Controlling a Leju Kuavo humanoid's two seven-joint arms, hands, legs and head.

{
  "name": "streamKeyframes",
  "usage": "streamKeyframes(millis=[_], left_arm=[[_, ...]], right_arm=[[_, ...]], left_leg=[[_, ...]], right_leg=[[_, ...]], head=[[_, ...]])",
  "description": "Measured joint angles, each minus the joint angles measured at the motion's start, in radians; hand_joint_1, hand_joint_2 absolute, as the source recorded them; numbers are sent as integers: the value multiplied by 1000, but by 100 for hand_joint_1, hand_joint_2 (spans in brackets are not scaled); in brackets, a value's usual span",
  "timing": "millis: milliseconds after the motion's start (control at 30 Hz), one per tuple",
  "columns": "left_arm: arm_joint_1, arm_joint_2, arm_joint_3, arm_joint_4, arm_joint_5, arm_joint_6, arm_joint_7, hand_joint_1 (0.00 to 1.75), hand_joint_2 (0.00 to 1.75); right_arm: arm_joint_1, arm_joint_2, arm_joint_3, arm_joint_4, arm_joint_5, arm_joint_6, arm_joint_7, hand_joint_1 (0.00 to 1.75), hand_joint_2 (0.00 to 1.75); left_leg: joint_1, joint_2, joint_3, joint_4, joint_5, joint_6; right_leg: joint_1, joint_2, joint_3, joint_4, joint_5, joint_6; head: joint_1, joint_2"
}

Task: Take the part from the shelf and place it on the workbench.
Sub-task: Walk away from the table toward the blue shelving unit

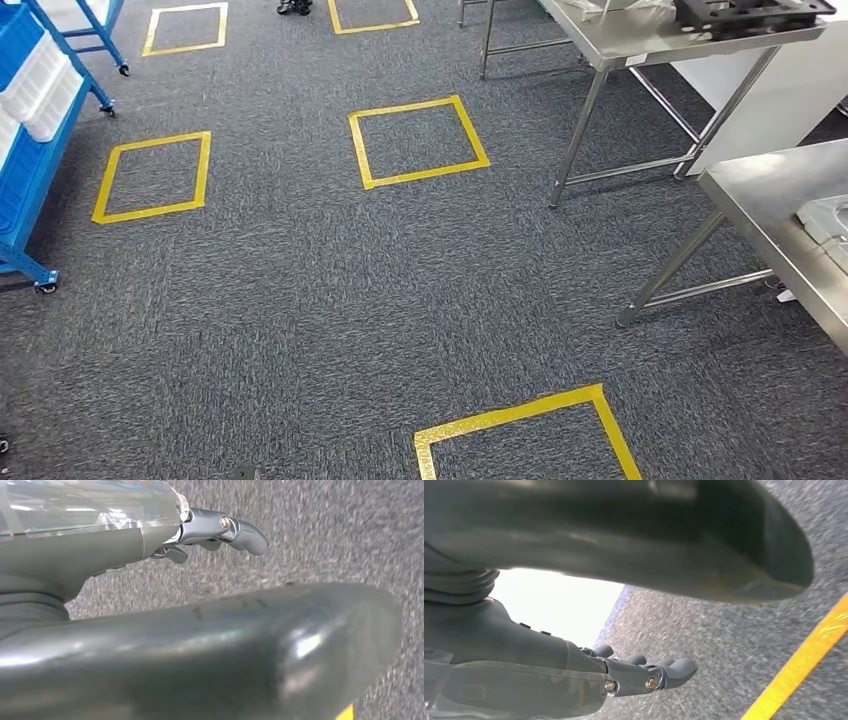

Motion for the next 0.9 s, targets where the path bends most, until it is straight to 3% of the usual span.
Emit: streamKeyframes(millis=[33,100,167,200,233,267,300,367,433,467,533,600,667,733,767,800,833,900], left_arm=[[3,-2,0,0,0,-2,-8,0,0],[6,-6,1,0,1,-1,-19,0,0],[5,-9,3,0,1,6,-25,0,0],[5,-11,4,0,1,13,-24,0,0],[5,-12,5,0,1,19,-23,0,0],[6,-14,5,0,1,27,-20,0,0],[6,-15,6,0,1,36,-18,0,0],[5,-16,12,-2,2,53,-19,0,0],[2,-17,22,-4,4,67,-24,0,0],[1,-17,27,-5,4,72,-26,0,0],[2,-18,33,-5,5,77,-27,0,0],[2,-19,40,-6,5,79,-28,0,0],[0,-21,45,-7,6,80,-29,0,0],[-2,-22,49,-8,6,81,-29,0,0],[-1,-23,50,-8,6,81,-30,0,0],[-1,-23,52,-8,6,82,-32,0,0],[-1,-23,53,-8,6,84,-34,0,0],[-2,-24,55,-9,5,88,-37,0,0]], right_arm=[[-2,3,0,0,0,0,2,0,0],[-2,9,0,0,-2,8,3,0,0],[0,14,0,0,-4,19,4,0,0],[0,16,0,0,-4,23,3,0,0],[-1,19,0,0,-2,26,3,0,0],[-3,22,0,0,1,29,2,0,0],[-4,24,0,0,4,30,2,0,0],[-7,28,0,0,11,33,1,0,0],[-10,29,0,0,18,34,0,0,0],[-11,29,0,0,21,34,1,0,0],[-14,30,0,0,23,34,1,0,0],[-15,30,0,0,23,34,1,0,0],[-15,31,0,0,23,34,-2,0,0],[-16,31,-1,0,22,35,-8,0,0],[-17,31,-2,0,22,35,-11,0,0],[-19,32,-2,0,21,35,-13,0,0],[-20,33,-2,0,21,33,-15,0,0],[-20,35,-3,0,20,29,-26,0,0]], left_leg=[[1,1,-4,3,0,-6],[0,38,-25,42,-26,-16],[5,83,-77,154,-90,-27],[9,90,-107,220,-119,-33],[13,93,-127,266,-134,-37],[16,96,-130,278,-130,-41],[19,102,-112,249,-108,-43],[21,135,-38,115,-50,-43],[17,162,13,20,-22,-32],[14,164,16,7,-21,-26],[12,146,12,6,-15,-12],[14,130,12,-3,-7,3],[14,114,10,-8,1,14],[8,94,6,-8,4,18],[6,81,5,-7,4,19],[4,67,5,-5,4,19],[3,53,6,-2,4,19],[1,26,1,6,4,16]], right_leg=[[-1,-13,1,-3,3,-6],[-4,-41,5,-12,9,-18],[-2,-72,6,-15,10,-25],[-1,-88,6,-15,10,-27],[0,-103,5,-14,9,-27],[0,-117,5,-13,8,-26],[0,-130,6,-12,6,-24],[0,-153,9,-10,2,-17],[4,-169,13,-7,-3,-6],[7,-175,14,-6,-4,0],[6,-184,16,-8,-4,13],[2,-154,5,21,-29,23],[0,-103,-45,129,-94,27],[2,-84,-103,253,-141,27],[4,-81,-114,276,-138,26],[5,-80,-105,259,-115,24],[5,-74,-81,209,-78,21],[3,-31,-23,79,-19,12]], head=[[0,0],[0,0],[0,0],[0,0],[0,0],[0,0],[0,0],[0,0],[0,0],[0,0],[0,0],[0,0],[0,0],[0,0],[0,0],[0,0],[0,0],[0,0]])
